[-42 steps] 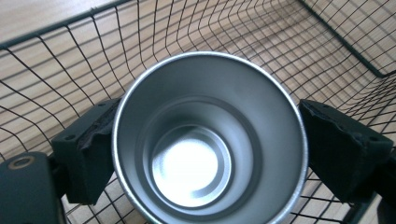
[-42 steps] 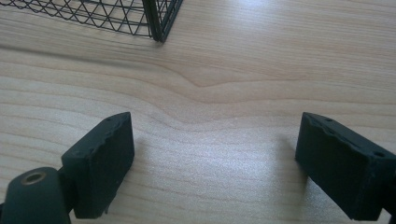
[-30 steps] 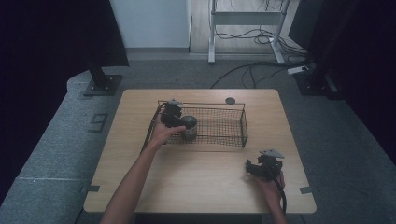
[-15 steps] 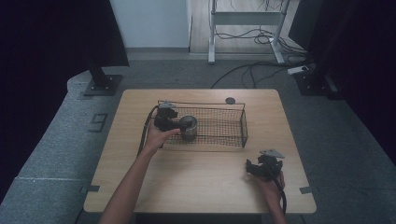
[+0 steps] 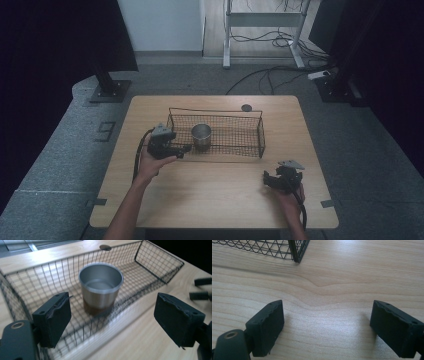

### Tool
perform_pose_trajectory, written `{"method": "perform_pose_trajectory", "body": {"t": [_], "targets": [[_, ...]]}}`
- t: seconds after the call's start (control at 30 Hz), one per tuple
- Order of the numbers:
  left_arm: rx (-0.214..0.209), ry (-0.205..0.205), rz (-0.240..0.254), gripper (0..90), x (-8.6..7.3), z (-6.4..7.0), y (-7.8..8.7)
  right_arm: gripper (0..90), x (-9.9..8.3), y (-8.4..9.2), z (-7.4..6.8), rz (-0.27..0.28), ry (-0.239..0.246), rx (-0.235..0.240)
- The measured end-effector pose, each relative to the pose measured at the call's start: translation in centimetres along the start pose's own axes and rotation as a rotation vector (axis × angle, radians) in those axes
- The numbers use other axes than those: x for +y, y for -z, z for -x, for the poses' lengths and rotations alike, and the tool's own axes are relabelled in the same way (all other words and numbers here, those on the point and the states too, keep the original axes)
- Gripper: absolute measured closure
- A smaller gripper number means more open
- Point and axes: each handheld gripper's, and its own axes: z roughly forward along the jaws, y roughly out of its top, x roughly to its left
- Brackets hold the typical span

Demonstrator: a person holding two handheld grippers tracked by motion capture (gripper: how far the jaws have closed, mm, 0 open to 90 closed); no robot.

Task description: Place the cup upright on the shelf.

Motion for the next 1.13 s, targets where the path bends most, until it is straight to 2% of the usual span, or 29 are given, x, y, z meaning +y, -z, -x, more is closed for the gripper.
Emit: {"method": "perform_pose_trajectory", "body": {"t": [0.13, 0.3, 0.5, 0.6, 0.73, 0.87, 0.93, 1.13], "targets": [[0.001, -0.01, -0.015, 14.3, -2.2, 0.5, 1.4, 12.1, 0.0, 0.0, 0.0, 0.001, 0.0, -0.003], [0.003, 0.002, -0.023, 14.4, -5.0, 1.1, 2.8, 12.2, 0.0, 0.0, 0.0, 0.001, 0.0, -0.003], [0.026, 0.007, -0.045, 14.4, -7.8, 1.4, 3.5, 12.2, 0.0, 0.0, 0.0, 0.001, 0.0, -0.003], [0.035, 0.0, -0.077, 14.4, -9.0, 1.7, 3.5, 12.3, 0.0, 0.0, 0.0, 0.001, 0.0, -0.003], [0.039, 0.007, -0.089, 14.4, -10.3, 1.8, 3.7, 12.4, 0.0, 0.0, 0.0, 0.002, -0.001, -0.004], [0.048, -0.005, -0.125, 14.5, -11.3, 1.8, 3.2, 12.4, 0.0, 0.0, 0.0, 0.002, -0.001, -0.004], [0.05, -0.001, -0.136, 14.5, -11.5, 1.7, 2.9, 12.4, 0.0, 0.0, 0.0, 0.002, -0.001, -0.004], [0.038, 0.0, -0.125, 14.7, -11.4, 1.7, 2.8, 12.5, 0.0, 0.0, 0.0, 0.002, -0.001, -0.003]]}}
